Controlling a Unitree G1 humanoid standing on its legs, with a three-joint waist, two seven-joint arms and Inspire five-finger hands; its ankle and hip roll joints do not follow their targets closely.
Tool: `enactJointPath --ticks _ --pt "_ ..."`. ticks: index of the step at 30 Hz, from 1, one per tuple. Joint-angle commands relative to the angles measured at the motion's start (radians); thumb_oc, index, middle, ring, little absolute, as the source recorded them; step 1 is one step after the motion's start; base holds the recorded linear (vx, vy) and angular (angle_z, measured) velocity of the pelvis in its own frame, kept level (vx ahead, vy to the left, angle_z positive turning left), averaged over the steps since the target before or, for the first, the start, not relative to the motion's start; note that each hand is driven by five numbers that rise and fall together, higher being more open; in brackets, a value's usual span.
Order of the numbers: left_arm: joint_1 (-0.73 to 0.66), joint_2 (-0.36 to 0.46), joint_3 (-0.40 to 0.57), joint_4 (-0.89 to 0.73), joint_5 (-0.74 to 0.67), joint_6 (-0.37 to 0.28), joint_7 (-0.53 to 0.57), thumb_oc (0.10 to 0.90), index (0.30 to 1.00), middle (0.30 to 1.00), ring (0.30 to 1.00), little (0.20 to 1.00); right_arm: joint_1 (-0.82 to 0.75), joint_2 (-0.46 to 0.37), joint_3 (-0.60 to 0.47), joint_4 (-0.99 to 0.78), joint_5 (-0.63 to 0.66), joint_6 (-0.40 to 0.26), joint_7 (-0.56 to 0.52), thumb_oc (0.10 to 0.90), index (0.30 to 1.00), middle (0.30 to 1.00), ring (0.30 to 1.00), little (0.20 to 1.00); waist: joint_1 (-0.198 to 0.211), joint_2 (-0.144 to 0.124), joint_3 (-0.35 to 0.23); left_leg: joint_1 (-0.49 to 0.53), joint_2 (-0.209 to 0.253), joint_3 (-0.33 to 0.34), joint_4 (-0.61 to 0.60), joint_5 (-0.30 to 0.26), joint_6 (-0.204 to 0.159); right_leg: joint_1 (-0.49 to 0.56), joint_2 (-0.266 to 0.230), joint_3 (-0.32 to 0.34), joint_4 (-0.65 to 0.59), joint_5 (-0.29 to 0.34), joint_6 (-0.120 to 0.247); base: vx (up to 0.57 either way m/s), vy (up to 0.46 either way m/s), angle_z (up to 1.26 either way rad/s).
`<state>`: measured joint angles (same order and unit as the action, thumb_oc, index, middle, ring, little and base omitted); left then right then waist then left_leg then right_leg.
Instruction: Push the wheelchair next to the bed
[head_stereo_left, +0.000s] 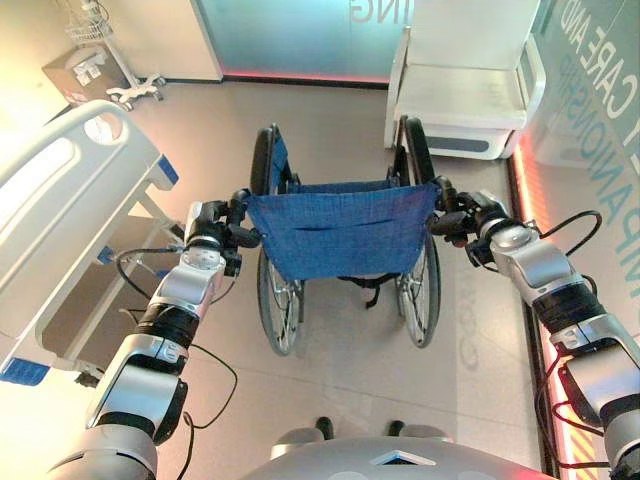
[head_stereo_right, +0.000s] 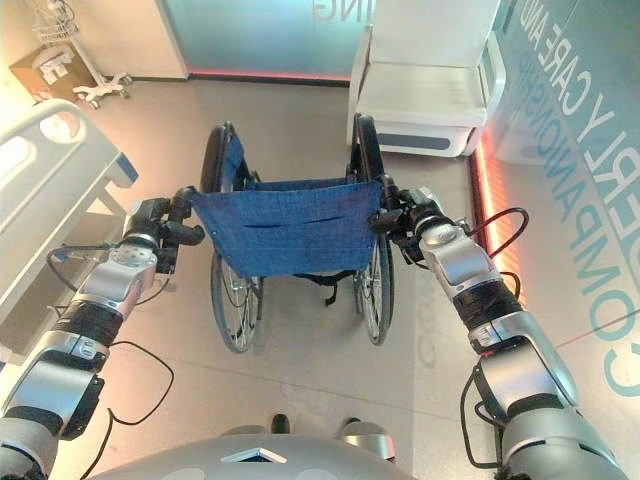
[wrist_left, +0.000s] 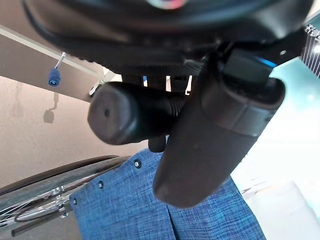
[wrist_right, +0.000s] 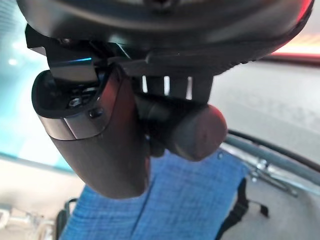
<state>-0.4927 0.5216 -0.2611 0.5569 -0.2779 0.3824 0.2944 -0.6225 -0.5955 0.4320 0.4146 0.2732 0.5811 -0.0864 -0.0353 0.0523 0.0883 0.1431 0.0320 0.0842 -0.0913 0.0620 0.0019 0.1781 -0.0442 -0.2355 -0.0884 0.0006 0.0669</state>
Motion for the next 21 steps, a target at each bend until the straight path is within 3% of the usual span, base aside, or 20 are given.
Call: enactJointPath --ticks 1,7,14,18,20,21 --pt "0.074 0.067 -0.021 -0.022 0.059 -0.122 0.002 0.400 0.300 0.300 0.300 0.300 0.020 0.006 0.029 -0.007 -0.155 -0.125 -0.024 0.400 0.300 0.300 0.300 0.300 0.090 -0.050 0.026 -0.007 -0.074 0.018 0.049 -0.114 0.011 -0.046 -0.038 -0.005 0.103 -0.060 0.021 0.00 0.000 0.00" --pt "0.066 0.043 -0.027 -0.012 0.059 -0.130 0.018 0.400 0.300 0.300 0.300 0.300 0.012 0.013 0.032 0.008 -0.170 -0.143 -0.029 0.400 0.300 0.300 0.300 0.300 0.089 -0.052 0.029 -0.004 -0.075 0.025 0.056 -0.121 0.015 -0.049 -0.045 -0.005 0.116 -0.064 0.024 0.03 0.023 0.04" --pt "0.019 0.061 -0.034 -0.003 0.063 -0.134 0.004 0.400 0.300 0.300 0.300 0.300 -0.007 0.005 0.047 0.046 -0.208 -0.116 -0.006 0.400 0.300 0.300 0.300 0.300 0.086 -0.048 0.047 -0.013 -0.084 0.045 0.095 -0.143 0.036 -0.073 -0.080 -0.007 0.179 -0.070 0.041 0.06 0.083 0.01" --pt "-0.006 0.079 -0.035 -0.008 0.059 -0.144 -0.004 0.400 0.300 0.300 0.300 0.300 -0.029 0.012 0.053 0.073 -0.208 -0.113 0.001 0.400 0.300 0.300 0.300 0.300 0.093 -0.041 0.063 -0.033 -0.097 0.051 0.124 -0.153 0.058 -0.120 -0.108 -0.008 0.299 -0.077 0.055 0.06 0.126 -0.02" --pt "-0.010 0.082 -0.033 -0.012 0.061 -0.150 -0.008 0.400 0.300 0.300 0.300 0.300 -0.038 0.011 0.053 0.082 -0.215 -0.117 0.009 0.400 0.300 0.300 0.300 0.300 0.096 -0.034 0.071 -0.045 -0.100 0.054 0.136 -0.153 0.067 -0.146 -0.115 -0.007 0.391 -0.075 0.056 0.05 0.142 -0.03" --pt "-0.016 0.090 -0.033 -0.024 0.064 -0.151 -0.015 0.400 0.300 0.300 0.300 0.300 -0.045 0.006 0.050 0.092 -0.231 -0.128 0.025 0.400 0.300 0.300 0.300 0.300 0.102 -0.030 0.080 -0.062 -0.108 0.057 0.150 -0.152 0.075 -0.175 -0.122 0.001 0.499 -0.053 0.052 0.04 0.099 -0.03"
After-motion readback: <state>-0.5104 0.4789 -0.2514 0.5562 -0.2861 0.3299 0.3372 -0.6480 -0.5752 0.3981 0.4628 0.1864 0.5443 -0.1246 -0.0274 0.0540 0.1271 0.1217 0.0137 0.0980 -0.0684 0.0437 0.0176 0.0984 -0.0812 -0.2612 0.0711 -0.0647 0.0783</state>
